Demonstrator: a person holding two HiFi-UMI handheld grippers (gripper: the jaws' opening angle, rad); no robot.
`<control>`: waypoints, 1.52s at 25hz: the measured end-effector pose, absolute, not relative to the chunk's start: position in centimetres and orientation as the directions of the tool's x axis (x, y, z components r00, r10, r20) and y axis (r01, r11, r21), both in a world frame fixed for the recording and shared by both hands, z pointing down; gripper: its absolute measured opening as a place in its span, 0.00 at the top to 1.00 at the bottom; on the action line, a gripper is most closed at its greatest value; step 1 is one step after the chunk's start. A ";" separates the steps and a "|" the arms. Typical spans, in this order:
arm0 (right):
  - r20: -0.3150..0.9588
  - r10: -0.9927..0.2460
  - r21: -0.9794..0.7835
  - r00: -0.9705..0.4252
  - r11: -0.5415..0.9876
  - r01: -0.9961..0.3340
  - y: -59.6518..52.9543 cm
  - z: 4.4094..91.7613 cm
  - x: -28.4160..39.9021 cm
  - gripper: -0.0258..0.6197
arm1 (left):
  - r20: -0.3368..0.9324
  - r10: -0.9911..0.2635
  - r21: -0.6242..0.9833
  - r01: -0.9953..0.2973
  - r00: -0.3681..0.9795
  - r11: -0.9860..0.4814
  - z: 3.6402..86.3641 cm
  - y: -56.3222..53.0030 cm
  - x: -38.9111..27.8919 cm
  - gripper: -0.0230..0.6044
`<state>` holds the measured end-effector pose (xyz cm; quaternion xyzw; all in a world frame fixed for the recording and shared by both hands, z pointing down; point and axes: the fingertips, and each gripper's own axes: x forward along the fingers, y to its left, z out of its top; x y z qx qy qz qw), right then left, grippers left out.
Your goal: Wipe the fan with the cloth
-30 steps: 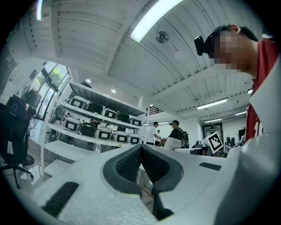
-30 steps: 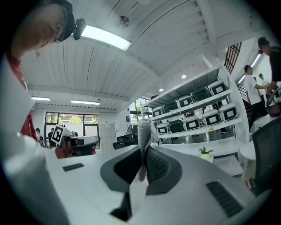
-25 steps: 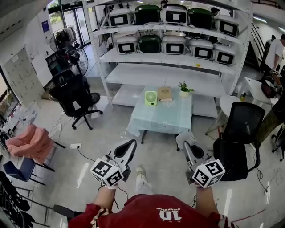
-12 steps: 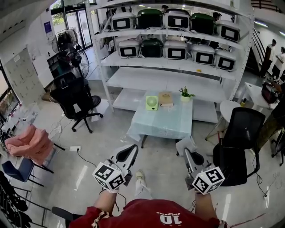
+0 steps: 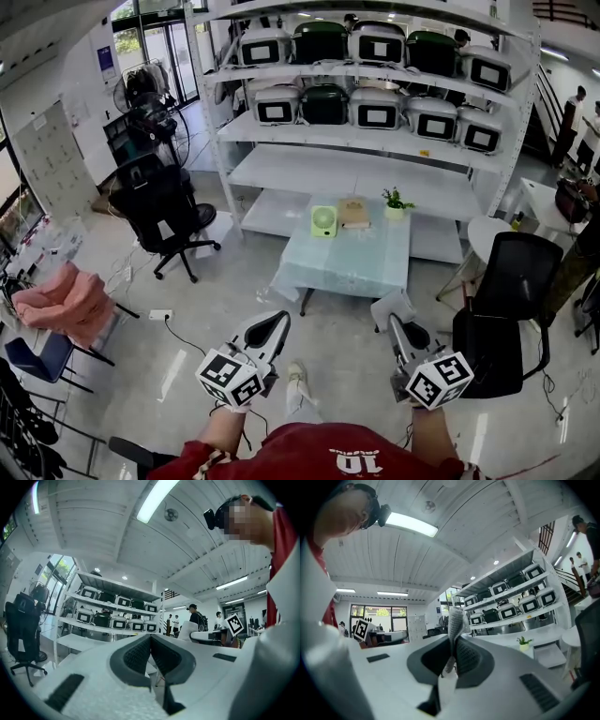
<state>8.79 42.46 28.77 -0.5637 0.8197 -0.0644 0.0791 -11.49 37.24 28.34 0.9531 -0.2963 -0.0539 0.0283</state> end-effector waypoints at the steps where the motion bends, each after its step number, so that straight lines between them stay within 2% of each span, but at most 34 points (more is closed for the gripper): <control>1: -0.057 -0.933 -0.198 -0.355 0.359 -0.912 42.2 28.8 8.8 0.93 | -0.086 -0.571 0.088 -0.564 0.816 -0.821 28.4 37.0 -11.5 0.96; 14: -0.055 -0.933 -0.186 -0.356 0.360 -0.914 34.3 28.3 9.4 0.93 | -0.077 -0.565 0.100 -0.557 0.821 -0.824 29.2 28.2 -10.7 0.96; 31: -0.054 -0.908 -0.093 -0.416 0.419 -0.903 11.7 24.7 7.0 0.93 | -0.113 -0.624 0.133 -0.611 0.773 -0.781 27.5 5.2 -13.4 0.96; 38: -0.028 -0.914 -0.114 -0.405 0.406 -0.907 2.8 24.5 5.9 0.93 | -0.105 -0.603 0.127 -0.590 0.791 -0.797 26.9 -3.2 -13.9 0.96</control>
